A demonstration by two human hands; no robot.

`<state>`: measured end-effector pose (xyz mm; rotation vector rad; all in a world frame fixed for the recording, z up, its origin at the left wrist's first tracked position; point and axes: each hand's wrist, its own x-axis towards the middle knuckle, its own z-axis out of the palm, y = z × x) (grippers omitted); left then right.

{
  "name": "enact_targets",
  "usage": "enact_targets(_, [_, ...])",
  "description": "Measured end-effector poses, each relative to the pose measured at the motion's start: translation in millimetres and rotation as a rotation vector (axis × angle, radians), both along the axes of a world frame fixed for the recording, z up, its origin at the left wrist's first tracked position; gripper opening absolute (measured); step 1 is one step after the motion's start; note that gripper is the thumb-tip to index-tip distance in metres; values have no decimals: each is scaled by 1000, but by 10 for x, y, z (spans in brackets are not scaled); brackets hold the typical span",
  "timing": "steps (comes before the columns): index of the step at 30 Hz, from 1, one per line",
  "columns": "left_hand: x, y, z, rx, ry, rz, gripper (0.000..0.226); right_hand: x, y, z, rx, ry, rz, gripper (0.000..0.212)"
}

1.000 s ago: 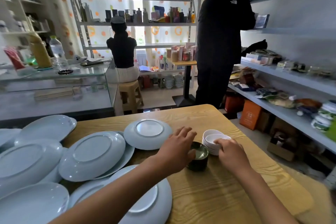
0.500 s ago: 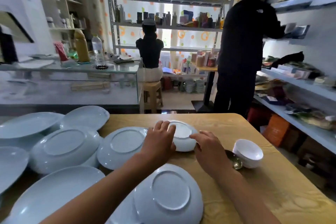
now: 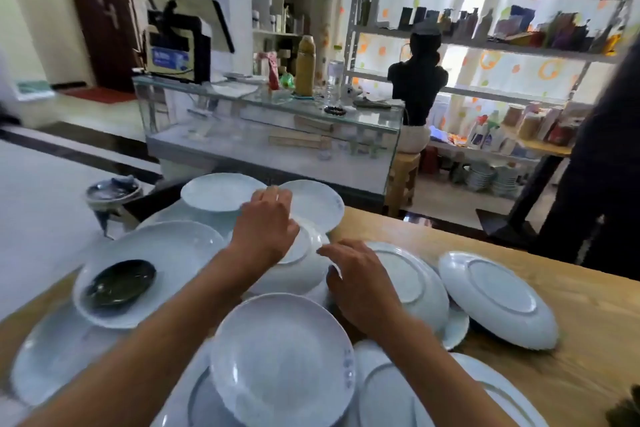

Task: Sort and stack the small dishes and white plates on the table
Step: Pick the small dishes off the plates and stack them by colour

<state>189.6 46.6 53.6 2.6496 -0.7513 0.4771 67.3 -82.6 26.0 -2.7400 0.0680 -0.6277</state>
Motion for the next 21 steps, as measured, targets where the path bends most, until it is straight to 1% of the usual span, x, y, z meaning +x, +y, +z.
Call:
enact_targets(4, [684, 563, 8, 35, 90, 148, 40, 511, 276, -43, 22, 15, 102, 38])
enact_targets(8, [1349, 1128, -76, 85, 169, 273, 20, 905, 463, -46, 41, 9, 155, 36])
enact_targets(10, [1578, 1347, -158, 123, 224, 323, 18, 1087, 523, -88, 54, 11, 169, 36])
enact_targets(13, [1817, 1552, -316, 144, 322, 359, 18, 1276, 602, -140, 83, 48, 177, 36])
enact_targets(16, [1979, 1603, -434, 107, 411, 336, 10, 1386, 654, -177, 88, 80, 186, 36])
enact_targets(17, [2021, 1592, -462, 114, 460, 326, 12, 1417, 663, -188, 87, 84, 187, 36])
enact_targets(19, [2097, 1549, -500, 132, 557, 321, 32, 1477, 667, -208, 91, 91, 186, 36])
enact_targets(21, [2141, 1498, -518, 132, 609, 325, 48, 1521, 659, -225, 95, 104, 180, 36])
